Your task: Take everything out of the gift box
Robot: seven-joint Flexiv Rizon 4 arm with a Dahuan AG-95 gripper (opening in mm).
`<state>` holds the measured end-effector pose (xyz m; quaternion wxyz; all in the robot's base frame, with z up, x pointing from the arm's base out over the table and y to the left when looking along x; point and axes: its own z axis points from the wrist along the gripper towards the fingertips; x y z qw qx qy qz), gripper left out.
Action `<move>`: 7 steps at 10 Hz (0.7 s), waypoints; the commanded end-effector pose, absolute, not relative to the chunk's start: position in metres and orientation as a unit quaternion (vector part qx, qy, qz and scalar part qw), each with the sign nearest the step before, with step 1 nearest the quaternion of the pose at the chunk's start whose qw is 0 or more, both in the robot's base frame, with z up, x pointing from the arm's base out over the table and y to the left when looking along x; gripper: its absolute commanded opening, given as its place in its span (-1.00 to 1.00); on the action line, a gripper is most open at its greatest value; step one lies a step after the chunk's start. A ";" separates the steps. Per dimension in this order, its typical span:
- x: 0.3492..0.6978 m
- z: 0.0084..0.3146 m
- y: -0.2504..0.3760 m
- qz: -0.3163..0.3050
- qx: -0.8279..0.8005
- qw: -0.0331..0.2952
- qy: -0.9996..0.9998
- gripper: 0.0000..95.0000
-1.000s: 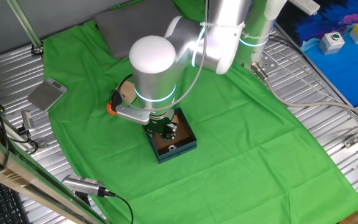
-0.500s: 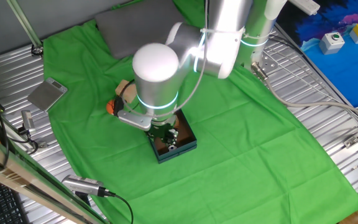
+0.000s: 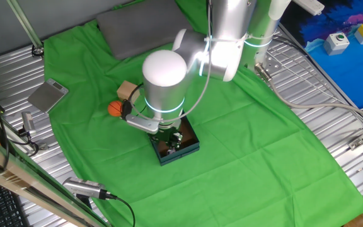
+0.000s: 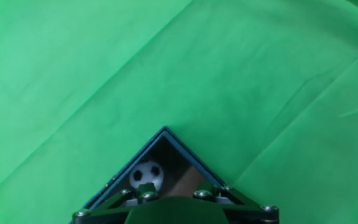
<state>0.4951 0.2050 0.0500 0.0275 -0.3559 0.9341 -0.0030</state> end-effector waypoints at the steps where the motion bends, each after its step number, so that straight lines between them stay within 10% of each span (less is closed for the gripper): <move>1: 0.494 0.046 0.205 -0.004 -0.354 0.031 0.935 -0.20; 3: 0.491 0.041 0.206 -0.003 -0.347 0.033 0.937 -0.20; 5: 0.489 0.039 0.205 -0.002 -0.336 0.033 0.941 -1.00; 7: 0.487 0.045 0.206 0.001 -0.332 0.019 0.943 -1.00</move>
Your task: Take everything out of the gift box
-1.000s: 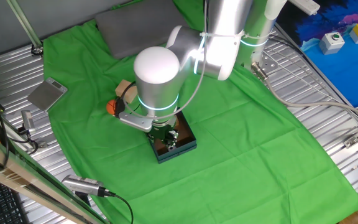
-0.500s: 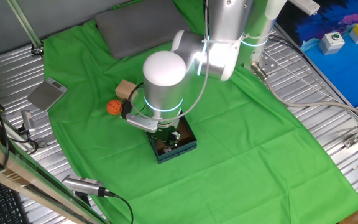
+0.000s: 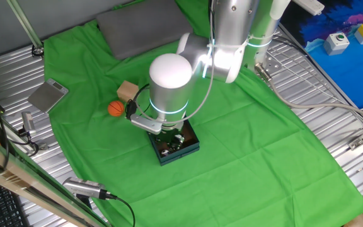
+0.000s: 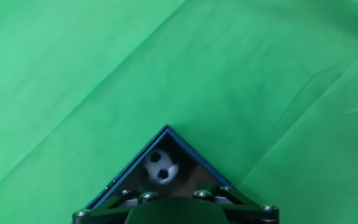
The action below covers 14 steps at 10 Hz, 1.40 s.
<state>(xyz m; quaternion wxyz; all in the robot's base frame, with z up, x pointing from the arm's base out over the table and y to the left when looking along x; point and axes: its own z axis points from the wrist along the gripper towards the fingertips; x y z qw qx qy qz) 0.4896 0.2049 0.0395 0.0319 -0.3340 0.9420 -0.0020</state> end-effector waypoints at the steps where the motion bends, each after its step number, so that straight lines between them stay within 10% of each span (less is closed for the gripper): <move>1: 0.485 0.051 0.206 0.002 -0.330 0.013 0.944 -1.00; 7: 0.467 0.087 0.190 0.003 -0.342 -0.007 0.940 -1.00; 10: 0.462 0.086 0.181 0.003 -0.359 -0.003 0.933 0.60; 14: 0.465 0.076 0.178 0.003 -0.369 0.005 0.929 0.60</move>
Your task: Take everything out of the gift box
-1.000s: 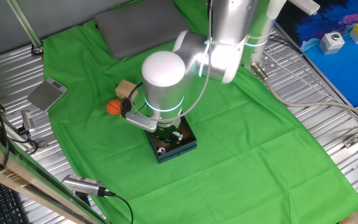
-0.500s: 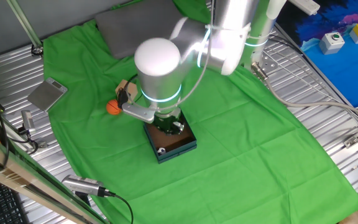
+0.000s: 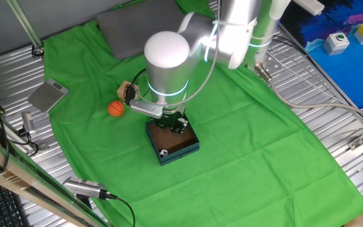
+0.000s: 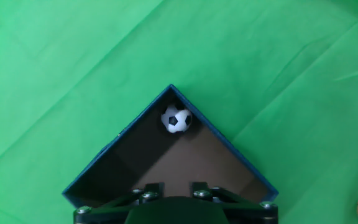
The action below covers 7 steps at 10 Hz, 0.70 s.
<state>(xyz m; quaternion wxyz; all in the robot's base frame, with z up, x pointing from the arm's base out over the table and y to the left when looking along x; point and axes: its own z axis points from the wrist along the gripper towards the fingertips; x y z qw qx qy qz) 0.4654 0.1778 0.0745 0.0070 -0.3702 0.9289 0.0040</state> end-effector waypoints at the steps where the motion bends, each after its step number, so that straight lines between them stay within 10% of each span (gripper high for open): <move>1: 0.465 0.075 0.178 0.002 -0.364 0.004 0.931 0.60; 7: 0.466 0.072 0.184 0.008 -0.366 0.006 0.931 0.60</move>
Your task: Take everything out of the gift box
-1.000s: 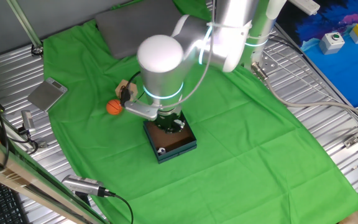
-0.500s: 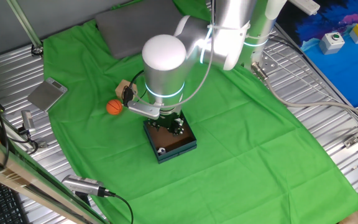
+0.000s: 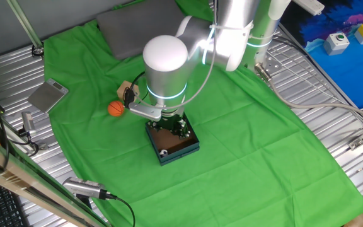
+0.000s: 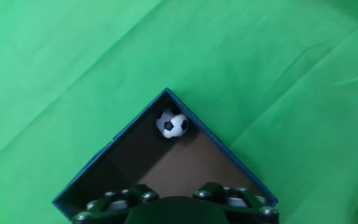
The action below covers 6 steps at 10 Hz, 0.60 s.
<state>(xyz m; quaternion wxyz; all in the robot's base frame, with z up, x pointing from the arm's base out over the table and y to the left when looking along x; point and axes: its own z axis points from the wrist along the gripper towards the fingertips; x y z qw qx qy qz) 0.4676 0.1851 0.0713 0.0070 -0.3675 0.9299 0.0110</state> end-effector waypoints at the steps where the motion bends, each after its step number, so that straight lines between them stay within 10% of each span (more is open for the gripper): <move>1: 0.466 0.073 0.184 0.014 -0.362 0.012 0.932 0.60; 4: 0.464 0.075 0.183 0.003 -0.366 0.000 0.930 0.60; 5: 0.463 0.078 0.183 0.021 -0.360 0.012 0.932 0.20; 6: 0.462 0.079 0.183 0.025 -0.362 0.020 0.932 0.20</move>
